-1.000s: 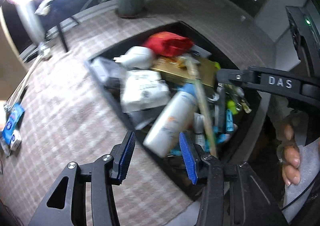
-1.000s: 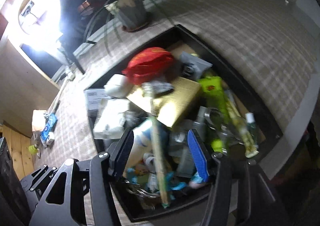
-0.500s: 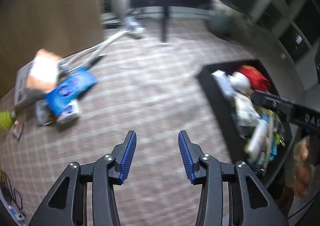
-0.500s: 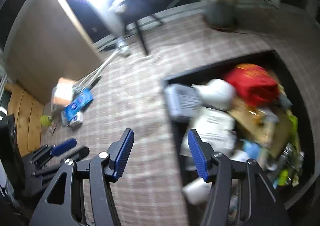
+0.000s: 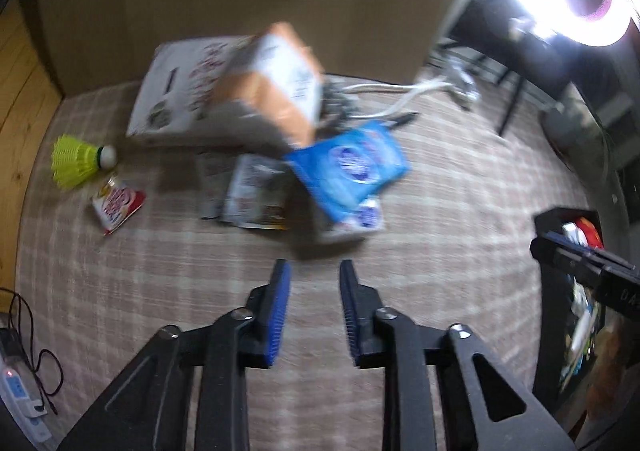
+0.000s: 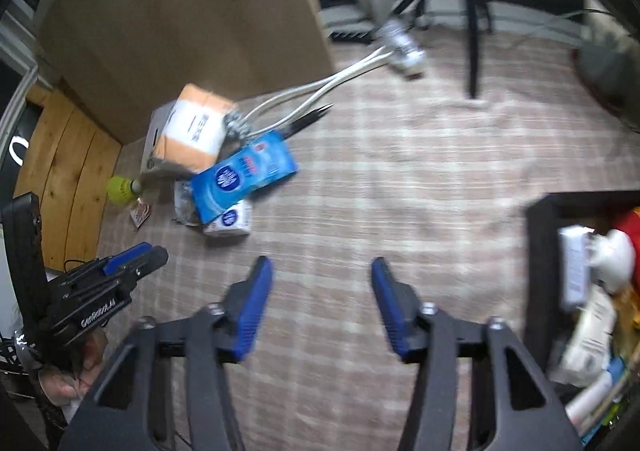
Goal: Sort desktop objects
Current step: 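Reach both grippers to the tissue packs and grasp the patterned tissue pack with the left gripper, then carry the patterned tissue pack in the left gripper to the bin and release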
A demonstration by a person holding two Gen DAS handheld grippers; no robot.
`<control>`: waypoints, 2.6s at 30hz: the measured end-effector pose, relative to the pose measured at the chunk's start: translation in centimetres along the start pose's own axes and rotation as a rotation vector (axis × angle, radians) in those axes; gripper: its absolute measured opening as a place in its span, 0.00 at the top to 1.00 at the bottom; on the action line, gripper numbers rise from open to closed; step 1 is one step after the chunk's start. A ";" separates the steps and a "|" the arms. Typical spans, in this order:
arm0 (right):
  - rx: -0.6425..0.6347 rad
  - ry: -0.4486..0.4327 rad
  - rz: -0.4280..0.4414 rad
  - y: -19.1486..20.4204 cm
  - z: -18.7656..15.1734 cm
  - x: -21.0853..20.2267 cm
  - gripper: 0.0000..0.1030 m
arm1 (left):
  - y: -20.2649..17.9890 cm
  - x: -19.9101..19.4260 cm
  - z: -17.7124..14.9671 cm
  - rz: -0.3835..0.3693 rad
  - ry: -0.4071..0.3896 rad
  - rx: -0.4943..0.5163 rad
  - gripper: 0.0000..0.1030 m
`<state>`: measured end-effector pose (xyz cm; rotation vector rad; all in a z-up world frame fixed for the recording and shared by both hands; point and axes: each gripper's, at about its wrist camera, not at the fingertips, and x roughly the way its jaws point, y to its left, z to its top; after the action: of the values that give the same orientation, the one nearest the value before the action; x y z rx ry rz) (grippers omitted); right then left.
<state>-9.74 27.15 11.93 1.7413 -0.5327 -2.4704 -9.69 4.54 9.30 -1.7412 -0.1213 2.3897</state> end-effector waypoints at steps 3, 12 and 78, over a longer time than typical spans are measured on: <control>-0.004 0.055 0.031 1.3 0.9 2.9 0.67 | 1.8 1.8 0.4 -0.022 0.030 -0.050 0.85; 0.045 0.140 0.101 3.2 3.1 9.7 0.72 | 2.1 6.0 1.1 -0.094 0.074 -0.110 0.88; 0.521 -0.202 -0.057 -25.5 -18.0 -16.2 0.93 | -38.9 0.5 -13.6 -0.435 0.171 0.536 1.00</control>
<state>16.19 50.95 13.01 1.6682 -1.2585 -2.7384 6.93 42.19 11.34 -1.4677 0.1399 1.7503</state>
